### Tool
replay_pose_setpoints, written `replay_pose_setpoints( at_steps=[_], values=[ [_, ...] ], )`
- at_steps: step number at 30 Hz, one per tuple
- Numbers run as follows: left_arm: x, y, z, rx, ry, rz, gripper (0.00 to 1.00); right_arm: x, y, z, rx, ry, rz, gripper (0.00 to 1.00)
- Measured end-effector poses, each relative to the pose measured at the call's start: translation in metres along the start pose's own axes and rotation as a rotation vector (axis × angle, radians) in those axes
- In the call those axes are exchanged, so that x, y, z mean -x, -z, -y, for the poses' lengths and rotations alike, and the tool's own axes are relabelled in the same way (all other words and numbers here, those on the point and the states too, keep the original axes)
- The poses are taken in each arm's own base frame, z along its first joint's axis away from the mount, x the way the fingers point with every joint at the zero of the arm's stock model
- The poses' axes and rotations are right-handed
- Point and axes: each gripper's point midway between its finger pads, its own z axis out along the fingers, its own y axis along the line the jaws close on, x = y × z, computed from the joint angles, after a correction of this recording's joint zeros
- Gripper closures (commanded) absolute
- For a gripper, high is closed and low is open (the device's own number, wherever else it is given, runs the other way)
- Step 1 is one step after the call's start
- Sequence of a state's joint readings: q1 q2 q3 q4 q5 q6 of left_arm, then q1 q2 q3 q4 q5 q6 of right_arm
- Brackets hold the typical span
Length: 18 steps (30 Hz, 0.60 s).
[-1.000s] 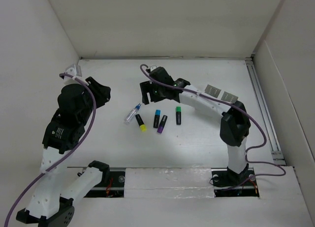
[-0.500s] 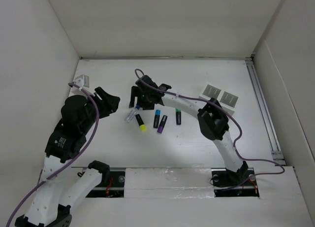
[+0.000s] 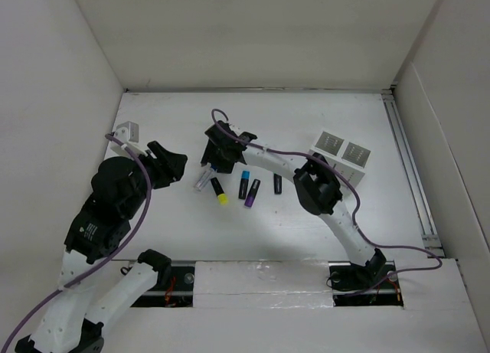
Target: Organize the desk
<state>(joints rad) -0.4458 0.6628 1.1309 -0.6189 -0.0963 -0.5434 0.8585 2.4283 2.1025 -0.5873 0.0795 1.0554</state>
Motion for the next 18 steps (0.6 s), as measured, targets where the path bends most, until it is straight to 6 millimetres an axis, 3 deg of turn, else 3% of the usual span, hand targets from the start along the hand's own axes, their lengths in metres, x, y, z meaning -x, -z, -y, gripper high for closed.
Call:
replay_pose_setpoints(
  at_steps=[12, 18],
  values=[
    [0.01, 0.003, -0.007, 0.044, -0.037, 0.05, 0.52, -0.003, -0.008, 0.007, -0.044, -0.039, -0.006, 0.57],
    [0.013, 0.007, -0.008, 0.051, -0.053, 0.068, 0.52, -0.005, -0.007, 0.004, -0.034, -0.049, -0.02, 0.79]
  ],
)
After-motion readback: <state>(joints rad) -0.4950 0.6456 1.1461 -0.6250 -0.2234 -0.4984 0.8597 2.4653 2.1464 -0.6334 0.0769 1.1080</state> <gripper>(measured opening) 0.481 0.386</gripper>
